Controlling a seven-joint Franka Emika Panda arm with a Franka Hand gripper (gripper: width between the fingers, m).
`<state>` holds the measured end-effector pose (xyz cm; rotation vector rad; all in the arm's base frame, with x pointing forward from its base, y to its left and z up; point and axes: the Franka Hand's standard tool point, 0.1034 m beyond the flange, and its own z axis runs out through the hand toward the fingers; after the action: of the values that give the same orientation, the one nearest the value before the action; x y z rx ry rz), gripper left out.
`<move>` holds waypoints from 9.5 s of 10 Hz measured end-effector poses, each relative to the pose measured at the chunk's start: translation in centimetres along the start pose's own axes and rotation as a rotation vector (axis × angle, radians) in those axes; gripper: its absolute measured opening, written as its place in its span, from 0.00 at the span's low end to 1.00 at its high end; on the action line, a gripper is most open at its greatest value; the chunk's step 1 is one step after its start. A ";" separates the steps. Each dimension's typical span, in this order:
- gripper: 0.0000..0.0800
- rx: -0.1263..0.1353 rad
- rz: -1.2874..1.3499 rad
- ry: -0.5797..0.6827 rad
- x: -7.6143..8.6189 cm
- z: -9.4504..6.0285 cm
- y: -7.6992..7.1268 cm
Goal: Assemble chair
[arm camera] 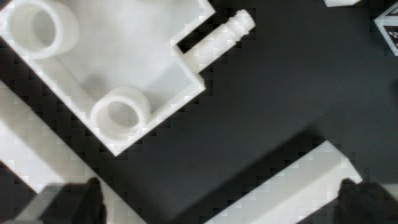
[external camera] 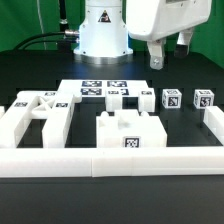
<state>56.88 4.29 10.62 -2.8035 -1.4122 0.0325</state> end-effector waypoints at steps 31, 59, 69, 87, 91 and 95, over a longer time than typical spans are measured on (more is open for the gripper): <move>0.24 0.062 0.944 0.054 0.9 9.9 1.6; 0.60 0.042 0.886 0.089 7.4 7.2 -0.3; 0.81 0.026 0.875 0.098 0.5 4.4 -3.0; 0.81 0.428 0.935 -0.665 -5.3 7.5 -7.7; 0.81 0.560 0.873 -0.922 -5.5 8.4 -8.4; 0.81 0.602 0.855 -1.014 -5.9 9.8 -8.9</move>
Offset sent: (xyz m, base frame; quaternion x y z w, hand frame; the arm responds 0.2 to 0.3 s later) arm 0.0252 -0.0139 -0.0303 -0.0090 0.0428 -0.0320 0.9985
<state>46.00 4.77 0.99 -2.5748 0.0480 1.6778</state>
